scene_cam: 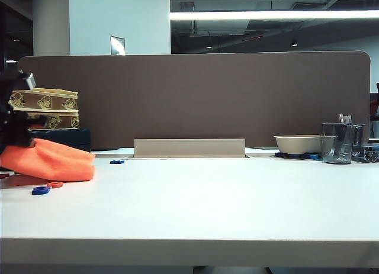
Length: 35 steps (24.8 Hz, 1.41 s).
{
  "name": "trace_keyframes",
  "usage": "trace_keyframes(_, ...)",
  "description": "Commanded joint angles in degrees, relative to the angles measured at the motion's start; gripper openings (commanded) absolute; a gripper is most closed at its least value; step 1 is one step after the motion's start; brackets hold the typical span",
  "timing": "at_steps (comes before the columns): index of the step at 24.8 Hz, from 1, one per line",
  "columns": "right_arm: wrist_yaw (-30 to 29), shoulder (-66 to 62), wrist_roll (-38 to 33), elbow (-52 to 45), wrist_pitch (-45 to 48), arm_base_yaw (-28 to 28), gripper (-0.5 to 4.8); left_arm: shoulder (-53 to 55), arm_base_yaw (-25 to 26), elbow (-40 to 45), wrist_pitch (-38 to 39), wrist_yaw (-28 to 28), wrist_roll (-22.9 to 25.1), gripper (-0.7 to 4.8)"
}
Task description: Use an orange cloth to wipe the letter magnets on the table away for a distance.
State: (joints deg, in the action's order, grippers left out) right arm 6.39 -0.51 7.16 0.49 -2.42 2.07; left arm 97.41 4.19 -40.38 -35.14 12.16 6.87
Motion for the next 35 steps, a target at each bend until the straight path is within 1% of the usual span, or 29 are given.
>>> trace_keyframes(1,0.09,0.46,-0.07,0.02,0.72,-0.02,-0.01,-2.32,-0.85,-0.13,-0.79,4.72,-3.02,-0.06)
trace_keyframes(4,0.09,0.46,-0.07,0.02,0.74,-0.02,-0.01,-5.31,-2.60,-0.09,0.22,8.28,-3.08,-0.06)
trace_keyframes(6,0.09,0.46,-0.07,0.02,0.74,-0.02,-0.01,-8.07,-4.59,-0.04,4.70,12.63,-5.14,-0.06)
trace_keyframes(7,0.09,0.46,-0.07,0.02,0.74,-0.02,-0.01,-8.74,-5.57,-0.04,6.51,13.60,-5.53,-0.06)
trace_keyframes(9,0.09,0.46,-0.07,0.02,0.74,-0.02,-0.01,-9.68,-7.41,0.00,9.84,14.05,-5.55,-0.06)
trace_keyframes(11,0.09,0.46,-0.07,0.02,0.74,-0.02,-0.01,-10.34,-10.38,0.04,13.31,14.01,-5.18,-0.06)
trace_keyframes(12,0.09,0.46,-0.07,0.02,0.74,-0.02,-0.01,-10.38,-12.92,0.09,14.73,13.99,-5.20,-0.06)
trace_keyframes(13,0.09,0.46,-0.07,0.02,0.74,-0.02,-0.01,-10.38,-14.08,0.11,14.99,13.77,-5.20,-0.06)
trace_keyframes(14,0.09,0.46,-0.07,0.02,0.74,-0.02,-0.01,-10.38,-16.76,0.28,15.06,12.41,-5.20,-0.06)
trace_keyframes(16,0.09,0.46,-0.07,0.02,0.74,-0.02,-0.01,-10.38,-19.85,0.28,15.15,10.71,-5.20,-0.06)
trace_keyframes(18,0.09,0.46,-0.07,0.02,0.74,-0.02,-0.01,-10.36,-21.11,0.31,15.45,10.34,-5.14,-0.06)
trace_keyframes(22,0.09,0.46,-0.07,0.02,0.74,-0.02,-0.01,-10.38,-21.05,3.39,14.82,8.20,-2.78,-0.06)
trace_keyframes(25,0.09,0.46,-0.07,0.02,0.74,-0.02,-0.01,-10.38,-21.05,8.20,10.54,7.96,-2.23,-0.06)
trace_keyframes(27,0.07,0.46,-0.07,0.02,0.74,-0.02,-0.01,-10.38,-21.05,12.55,5.53,4.87,-2.40,-0.06)
trace_keyframes(30,0.09,0.46,-0.07,0.02,0.74,-0.02,-0.01,-10.36,-20.98,15.87,2.80,1.33,-2.38,-0.06)
trace_keyframes(35,0.09,0.46,-0.07,0.02,0.74,-0.02,-0.01,-10.32,-20.20,18.34,1.60,-3.52,-2.38,-0.06)
